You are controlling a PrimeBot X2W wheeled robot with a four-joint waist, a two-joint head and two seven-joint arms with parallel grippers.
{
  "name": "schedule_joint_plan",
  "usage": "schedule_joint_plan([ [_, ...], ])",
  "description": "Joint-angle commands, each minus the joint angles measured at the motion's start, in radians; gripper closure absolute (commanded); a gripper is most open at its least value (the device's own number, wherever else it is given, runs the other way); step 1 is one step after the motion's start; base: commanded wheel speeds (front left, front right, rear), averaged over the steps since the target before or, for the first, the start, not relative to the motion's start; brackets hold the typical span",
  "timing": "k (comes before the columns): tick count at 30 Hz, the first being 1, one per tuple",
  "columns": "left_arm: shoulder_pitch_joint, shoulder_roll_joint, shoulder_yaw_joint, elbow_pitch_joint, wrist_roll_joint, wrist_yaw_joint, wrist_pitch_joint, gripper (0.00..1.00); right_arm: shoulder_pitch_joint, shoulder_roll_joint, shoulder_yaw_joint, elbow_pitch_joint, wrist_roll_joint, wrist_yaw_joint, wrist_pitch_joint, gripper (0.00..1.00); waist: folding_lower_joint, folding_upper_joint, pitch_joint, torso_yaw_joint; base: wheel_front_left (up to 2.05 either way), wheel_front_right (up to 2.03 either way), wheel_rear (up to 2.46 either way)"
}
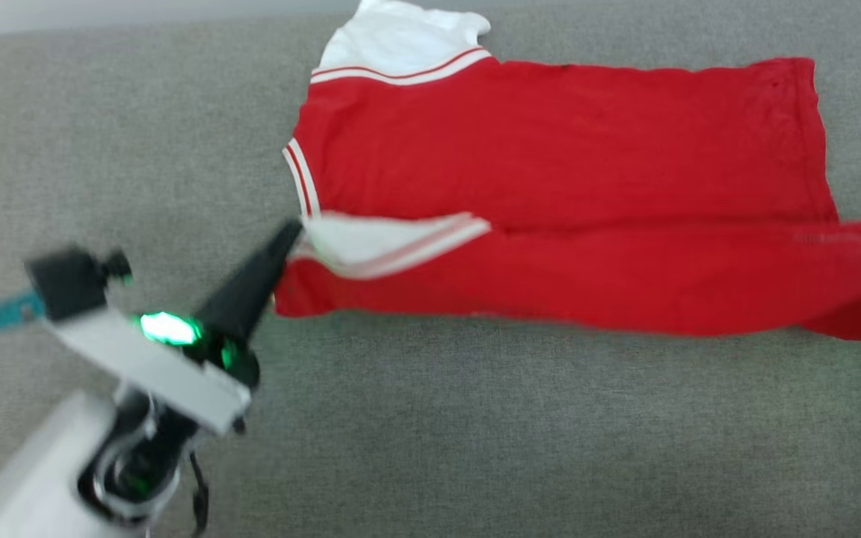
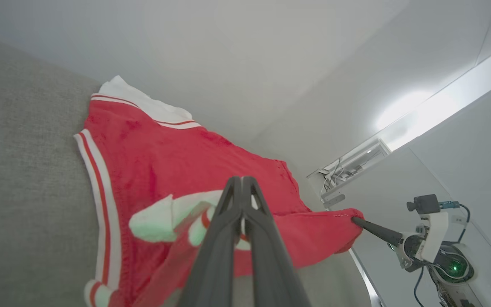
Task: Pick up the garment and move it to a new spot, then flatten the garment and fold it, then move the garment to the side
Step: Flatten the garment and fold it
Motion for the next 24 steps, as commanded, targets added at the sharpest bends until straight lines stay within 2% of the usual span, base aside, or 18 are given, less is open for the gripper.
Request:
schedule_joint_plan([
  [1,-0.04,-0.01,0.002,0.034,-0.009,-0.007,0.01,1.0,-0.036,0.008,0.015,0.03,-0.009,-0.001,-0.007,1.0,0.0,0.0,0.014,-0.002,0.0,0.0,0.0],
  [8,-0.191,-0.048,-0.045,0.239,0.01,-0.008,0.045,1.0,-0.18,0.024,0.082,0.196,-0.057,-0.001,-0.043,1.0,0.0,0.0,0.054,-0.005,0.0,0.0,0.0],
  [14,-0.242,-0.069,-0.095,0.39,0.061,-0.008,0.015,1.0,-0.247,0.025,0.153,0.31,-0.072,-0.001,-0.102,1.0,0.0,0.0,0.08,-0.013,0.0,0.0,0.0],
  [19,-0.268,-0.063,-0.156,0.481,0.115,-0.007,0.012,1.0,-0.283,0.013,0.217,0.38,-0.082,-0.001,-0.163,1.0,0.0,0.0,0.089,-0.013,0.0,0.0,0.0],
  [20,-0.274,-0.065,-0.169,0.494,0.123,-0.007,0.018,0.96,-0.29,0.007,0.236,0.391,-0.09,-0.001,-0.176,1.0,0.0,0.0,0.089,-0.012,0.0,0.0,0.0],
  [21,-0.282,-0.061,-0.181,0.506,0.135,-0.007,0.019,0.84,-0.294,0.002,0.253,0.397,-0.096,-0.001,-0.19,0.88,0.0,0.0,0.087,-0.012,0.0,0.0,0.0],
  [22,-0.287,-0.06,-0.191,0.519,0.14,-0.007,0.018,0.69,-0.297,-0.001,0.267,0.406,-0.099,-0.001,-0.205,0.69,0.0,0.0,0.085,-0.012,0.0,0.0,0.0],
  [23,-0.294,-0.057,-0.202,0.53,0.148,-0.007,0.019,0.36,-0.3,-0.004,0.28,0.416,-0.099,-0.001,-0.218,0.28,0.0,0.0,0.081,-0.012,0.0,0.0,0.0],
  [24,-0.302,-0.053,-0.213,0.538,0.157,-0.007,0.022,0.06,-0.302,-0.008,0.291,0.423,-0.098,-0.001,-0.232,0.0,0.0,0.0,0.075,-0.011,0.0,0.0,0.0],
])
